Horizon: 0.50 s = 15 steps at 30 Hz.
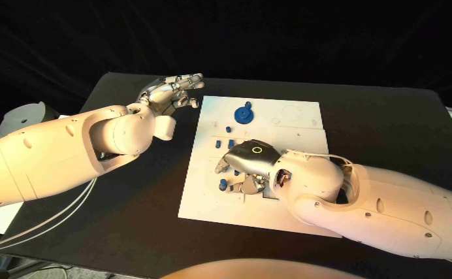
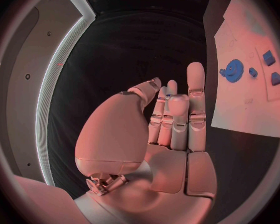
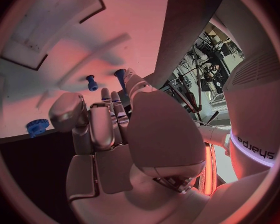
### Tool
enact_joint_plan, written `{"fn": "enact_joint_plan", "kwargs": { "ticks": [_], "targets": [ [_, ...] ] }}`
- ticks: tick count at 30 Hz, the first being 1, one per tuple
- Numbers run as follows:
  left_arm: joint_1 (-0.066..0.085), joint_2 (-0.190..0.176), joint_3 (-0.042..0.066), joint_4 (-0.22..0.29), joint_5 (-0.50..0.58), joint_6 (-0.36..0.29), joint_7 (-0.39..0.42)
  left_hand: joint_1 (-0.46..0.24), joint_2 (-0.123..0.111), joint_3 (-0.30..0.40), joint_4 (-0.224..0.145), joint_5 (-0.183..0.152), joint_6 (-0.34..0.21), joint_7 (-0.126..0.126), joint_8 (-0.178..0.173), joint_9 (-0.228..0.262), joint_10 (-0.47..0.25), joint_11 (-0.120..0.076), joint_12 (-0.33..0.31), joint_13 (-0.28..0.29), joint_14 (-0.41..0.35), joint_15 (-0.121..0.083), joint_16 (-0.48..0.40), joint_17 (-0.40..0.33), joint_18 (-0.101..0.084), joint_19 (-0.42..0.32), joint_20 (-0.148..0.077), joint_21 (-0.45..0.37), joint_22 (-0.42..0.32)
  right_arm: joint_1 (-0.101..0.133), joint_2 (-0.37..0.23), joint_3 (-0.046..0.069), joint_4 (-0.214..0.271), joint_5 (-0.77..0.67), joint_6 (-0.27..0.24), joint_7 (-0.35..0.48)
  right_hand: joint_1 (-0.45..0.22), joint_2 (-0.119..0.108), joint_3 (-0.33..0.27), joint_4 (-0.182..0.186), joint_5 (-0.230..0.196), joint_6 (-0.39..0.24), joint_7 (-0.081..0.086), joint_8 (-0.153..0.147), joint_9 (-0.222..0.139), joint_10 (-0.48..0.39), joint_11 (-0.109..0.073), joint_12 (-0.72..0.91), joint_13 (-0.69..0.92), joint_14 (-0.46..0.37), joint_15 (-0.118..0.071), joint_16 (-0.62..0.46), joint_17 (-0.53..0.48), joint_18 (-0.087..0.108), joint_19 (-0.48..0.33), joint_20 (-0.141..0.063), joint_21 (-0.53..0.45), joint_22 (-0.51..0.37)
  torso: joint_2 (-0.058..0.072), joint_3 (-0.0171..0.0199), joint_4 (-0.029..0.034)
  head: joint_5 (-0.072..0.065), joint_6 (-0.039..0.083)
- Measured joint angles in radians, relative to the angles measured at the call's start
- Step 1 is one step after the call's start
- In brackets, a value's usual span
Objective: Assemble the parts on the task board
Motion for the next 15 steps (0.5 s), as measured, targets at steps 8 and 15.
{"fn": "enact_joint_plan", "kwargs": {
  "ticks": [8, 15],
  "targets": [
    [0.0, 0.0, 0.0, -0.001, 0.0, 0.001, -0.001, 0.0, 0.0, 0.0, 0.0, 0.0, 0.0, 0.0, 0.0, 0.0, 0.0, 0.0, 0.0, 0.001, 0.0, 0.0, 0.0, -0.003, 0.0, 0.0, 0.0, 0.0, 0.0, -0.002, -0.063, 0.01, 0.05, 0.015, -0.081, 0.011, 0.006, 0.006, -0.011, 0.006, 0.006, 0.0, 0.0, 0.0, 0.002, 0.011, -0.005, 0.023, 0.004, 0.0, 0.0, -0.005, -0.012, 0.0, 0.0, 0.0, -0.005, -0.008, 0.0, 0.0004, -0.0005, -0.009, 0.006],
    [0.0, -0.001, -0.001, -0.001, 0.0, 0.003, -0.003, 0.0, 0.0, 0.0, 0.0, 0.0, 0.0, 0.0, 0.0, 0.0, 0.0, 0.0, 0.004, 0.002, 0.0, 0.0, 0.0, -0.005, 0.0, 0.0, 0.0, 0.0, -0.001, 0.046, -0.219, 0.024, 0.115, 0.139, -0.105, 0.015, 0.008, 0.014, -0.029, 0.018, 0.019, 0.044, 0.019, 0.014, 0.009, 0.171, -0.028, 0.105, 0.023, 0.002, -0.01, -0.009, -0.012, 0.0, 0.008, -0.008, 0.001, 0.006, -0.003, -0.0022, -0.0018, -0.031, 0.015]
  ]
}}
